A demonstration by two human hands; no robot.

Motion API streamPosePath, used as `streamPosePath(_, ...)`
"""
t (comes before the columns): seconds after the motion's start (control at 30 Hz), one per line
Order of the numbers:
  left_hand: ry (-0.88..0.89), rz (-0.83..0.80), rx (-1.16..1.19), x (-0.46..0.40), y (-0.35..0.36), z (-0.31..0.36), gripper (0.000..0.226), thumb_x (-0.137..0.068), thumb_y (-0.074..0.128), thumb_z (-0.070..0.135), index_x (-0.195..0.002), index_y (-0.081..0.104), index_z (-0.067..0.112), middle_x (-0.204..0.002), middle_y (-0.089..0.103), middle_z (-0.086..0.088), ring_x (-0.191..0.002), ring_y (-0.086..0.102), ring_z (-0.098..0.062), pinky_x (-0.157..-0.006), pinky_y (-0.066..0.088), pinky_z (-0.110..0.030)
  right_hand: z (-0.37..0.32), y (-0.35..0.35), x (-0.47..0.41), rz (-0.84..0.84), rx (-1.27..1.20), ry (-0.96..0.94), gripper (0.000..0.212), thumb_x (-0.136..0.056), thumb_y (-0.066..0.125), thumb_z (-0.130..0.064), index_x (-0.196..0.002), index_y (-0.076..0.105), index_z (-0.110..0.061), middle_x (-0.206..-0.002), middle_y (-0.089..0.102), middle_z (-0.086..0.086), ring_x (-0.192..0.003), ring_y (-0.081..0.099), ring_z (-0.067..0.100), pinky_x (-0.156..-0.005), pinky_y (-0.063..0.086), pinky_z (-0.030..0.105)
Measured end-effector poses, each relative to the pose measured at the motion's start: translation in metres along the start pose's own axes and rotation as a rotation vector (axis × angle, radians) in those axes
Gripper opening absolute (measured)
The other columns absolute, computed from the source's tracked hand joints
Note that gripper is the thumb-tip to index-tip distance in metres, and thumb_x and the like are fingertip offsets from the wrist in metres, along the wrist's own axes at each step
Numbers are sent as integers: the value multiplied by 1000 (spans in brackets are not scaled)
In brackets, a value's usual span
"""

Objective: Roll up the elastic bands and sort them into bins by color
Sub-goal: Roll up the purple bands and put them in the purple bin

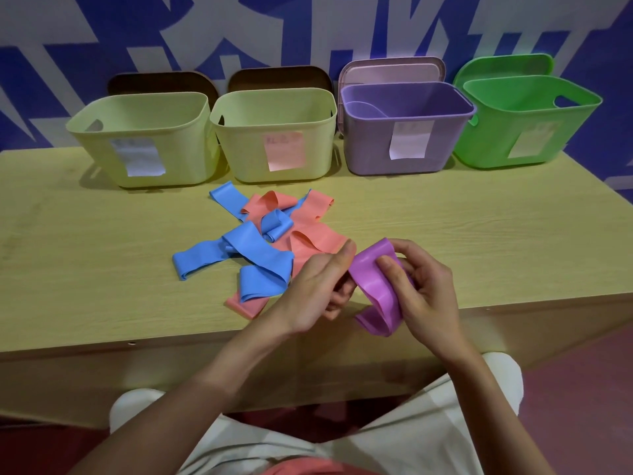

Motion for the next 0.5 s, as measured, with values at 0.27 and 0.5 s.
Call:
streamPosePath(0.27, 255, 118, -399, 11, -4, 4, 33, -97, 33, 38, -66, 37, 26, -50, 37, 15, -47, 31, -4, -49, 25, -19, -3, 4, 0, -9, -26, 12, 6, -91, 56, -19, -92, 62, -16, -69, 64, -16, -54, 51, -2, -51, 36, 10)
streamPosePath(0.5, 102, 61, 6, 8, -2, 2, 35, -96, 34, 34, -68, 30, 12, -48, 24, 13, -41, 19, -4, -39, 20, -16, -4, 4, 2, -42, -27, 28, 15, -90, 62, -14, -102, 61, -22, -71, 63, -18, -51, 48, -3, -49, 37, 9)
Point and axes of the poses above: each hand's wrist, its own x-axis away from the middle knuckle, its own y-axis out of the palm, z = x × y, the point moved 6 cm from there along -x, towards the middle knuckle
